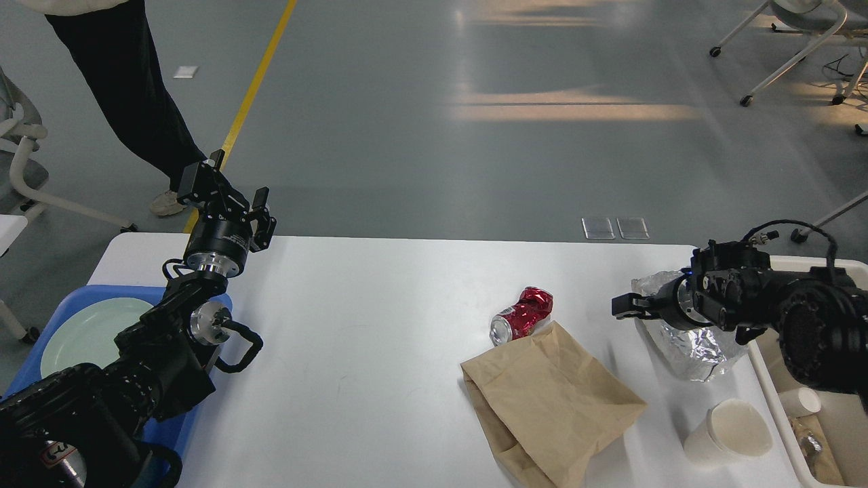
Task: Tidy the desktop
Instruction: 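Lower the right gripper and grasp the silver foil bag, then lift the foil bag and drop it into the white bin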
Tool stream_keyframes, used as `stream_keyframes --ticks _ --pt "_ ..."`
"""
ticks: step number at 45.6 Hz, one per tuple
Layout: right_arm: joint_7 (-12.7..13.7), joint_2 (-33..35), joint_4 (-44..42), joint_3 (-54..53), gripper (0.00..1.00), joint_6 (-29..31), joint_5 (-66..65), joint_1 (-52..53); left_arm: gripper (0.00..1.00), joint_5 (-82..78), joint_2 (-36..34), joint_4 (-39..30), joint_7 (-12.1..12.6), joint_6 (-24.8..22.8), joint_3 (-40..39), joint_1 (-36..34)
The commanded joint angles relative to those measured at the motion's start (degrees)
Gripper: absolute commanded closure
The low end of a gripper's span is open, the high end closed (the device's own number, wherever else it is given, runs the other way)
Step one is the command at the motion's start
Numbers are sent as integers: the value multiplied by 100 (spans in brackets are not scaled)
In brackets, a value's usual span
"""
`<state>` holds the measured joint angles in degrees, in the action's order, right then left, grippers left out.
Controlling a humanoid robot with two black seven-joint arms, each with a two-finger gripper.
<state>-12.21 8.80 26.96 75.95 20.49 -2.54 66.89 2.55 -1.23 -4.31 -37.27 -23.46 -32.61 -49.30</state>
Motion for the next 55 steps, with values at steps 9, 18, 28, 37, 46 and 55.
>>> stream_keyframes --ticks 9,18,28,37,46,55 --pt "17 60 -226 -10 11 -89 -18 -405 3 0 0 0 0 0 0 8" --pt "61 60 -164 -142 57 -168 17 -502 3 0 0 0 0 0 0 -1" --pt "70 52 -155 -168 100 -116 34 -484 3 0 0 0 0 0 0 -1" --pt "61 60 -156 -265 100 -124 87 -388 3 0 0 0 0 0 0 -1" --pt "61 69 -50 -344 100 -63 87 -54 3 0 0 0 0 0 0 -1" --pt "61 394 38 -344 100 867 78 1016 3 0 0 0 0 0 0 -1"
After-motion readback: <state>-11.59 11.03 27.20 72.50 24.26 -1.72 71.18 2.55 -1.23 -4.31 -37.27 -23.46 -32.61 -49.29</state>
